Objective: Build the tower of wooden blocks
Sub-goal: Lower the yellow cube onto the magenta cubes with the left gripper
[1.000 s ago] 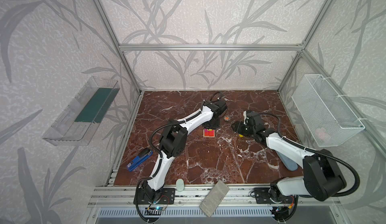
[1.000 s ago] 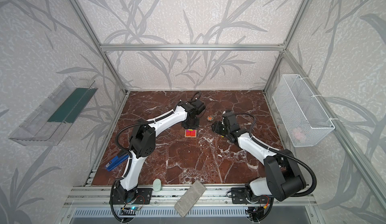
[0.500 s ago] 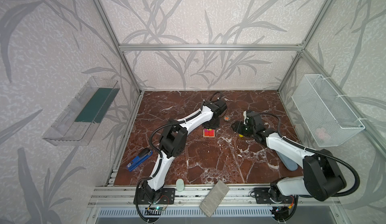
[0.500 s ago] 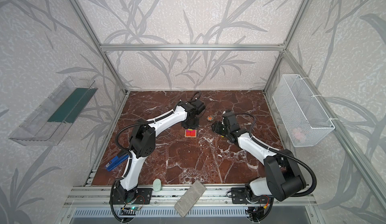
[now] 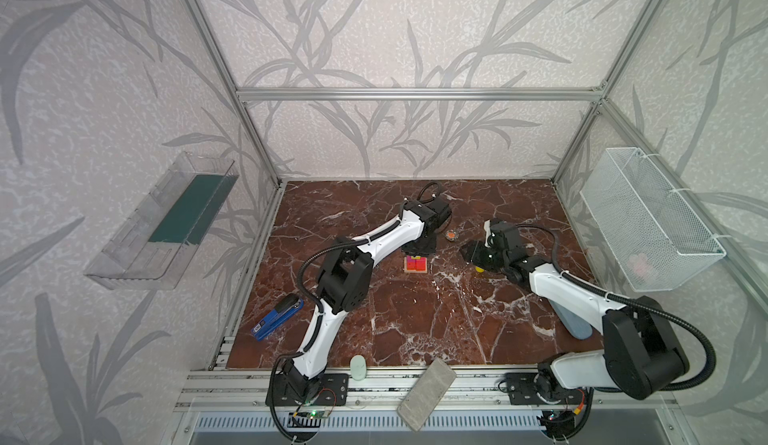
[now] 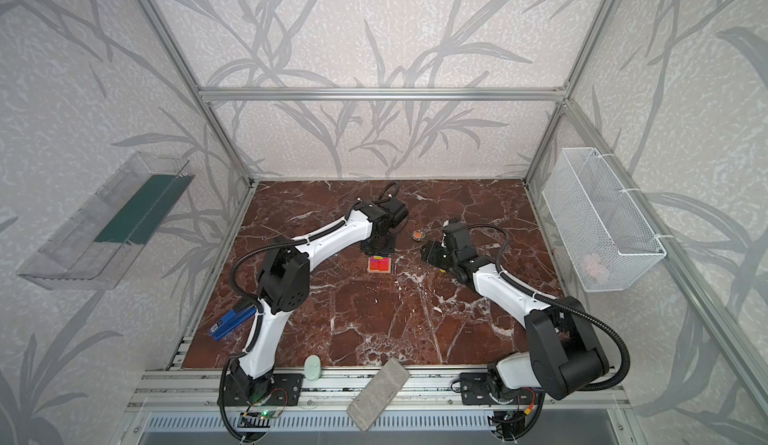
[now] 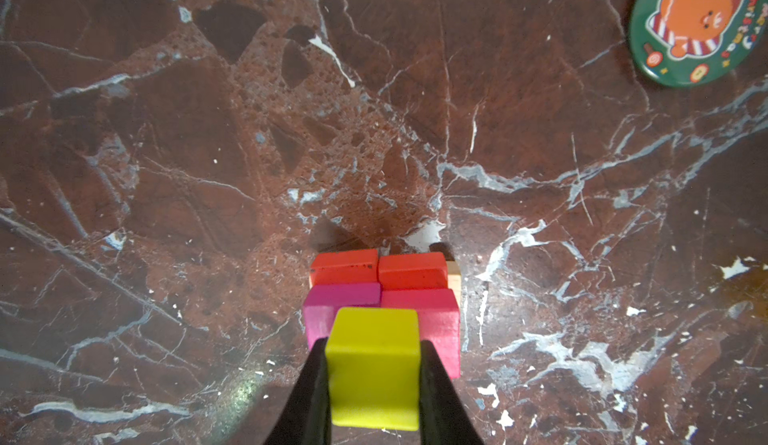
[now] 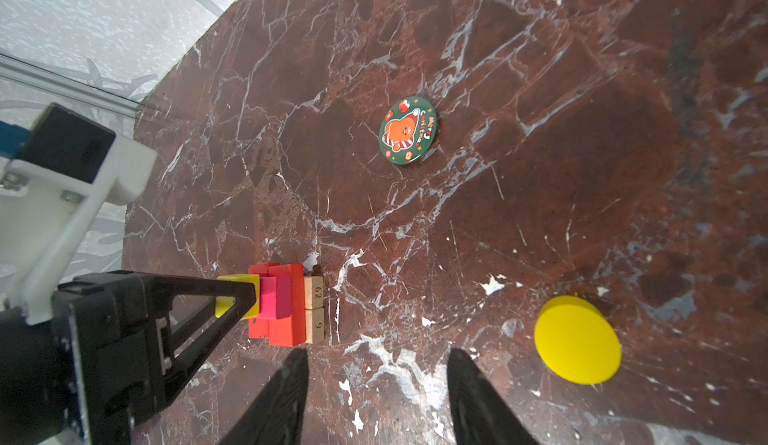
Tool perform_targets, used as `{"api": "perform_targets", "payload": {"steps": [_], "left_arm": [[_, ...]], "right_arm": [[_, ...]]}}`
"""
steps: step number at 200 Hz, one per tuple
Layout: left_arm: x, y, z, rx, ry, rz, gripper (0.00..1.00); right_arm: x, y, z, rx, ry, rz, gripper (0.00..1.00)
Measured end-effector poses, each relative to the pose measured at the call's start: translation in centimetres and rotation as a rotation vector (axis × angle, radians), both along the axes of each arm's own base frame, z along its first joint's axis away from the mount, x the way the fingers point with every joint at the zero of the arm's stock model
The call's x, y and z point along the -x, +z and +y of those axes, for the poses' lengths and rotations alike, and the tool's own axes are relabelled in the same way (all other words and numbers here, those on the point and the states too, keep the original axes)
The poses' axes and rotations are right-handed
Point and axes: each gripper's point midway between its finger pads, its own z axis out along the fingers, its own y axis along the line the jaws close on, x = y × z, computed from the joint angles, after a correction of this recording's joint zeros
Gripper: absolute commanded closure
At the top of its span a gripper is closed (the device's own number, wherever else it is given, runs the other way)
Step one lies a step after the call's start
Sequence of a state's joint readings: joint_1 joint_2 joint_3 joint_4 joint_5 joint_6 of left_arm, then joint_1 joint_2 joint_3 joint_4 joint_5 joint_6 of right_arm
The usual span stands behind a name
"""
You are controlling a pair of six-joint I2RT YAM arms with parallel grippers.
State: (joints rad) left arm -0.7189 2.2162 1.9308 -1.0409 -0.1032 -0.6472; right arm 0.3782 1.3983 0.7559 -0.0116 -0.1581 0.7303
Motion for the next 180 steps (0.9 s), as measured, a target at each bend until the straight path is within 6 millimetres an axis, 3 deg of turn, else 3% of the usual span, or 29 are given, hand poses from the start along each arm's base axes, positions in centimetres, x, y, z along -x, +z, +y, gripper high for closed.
{"api": "perform_targets", "payload": {"steps": [180], "left_arm": [[0.06,-0.10,0.06,-0.003,0.001,0.003,0.74]], "right_arm": [[-0.11,0.06,0.03,-0.003,-0.001,-0.004,0.45]]}}
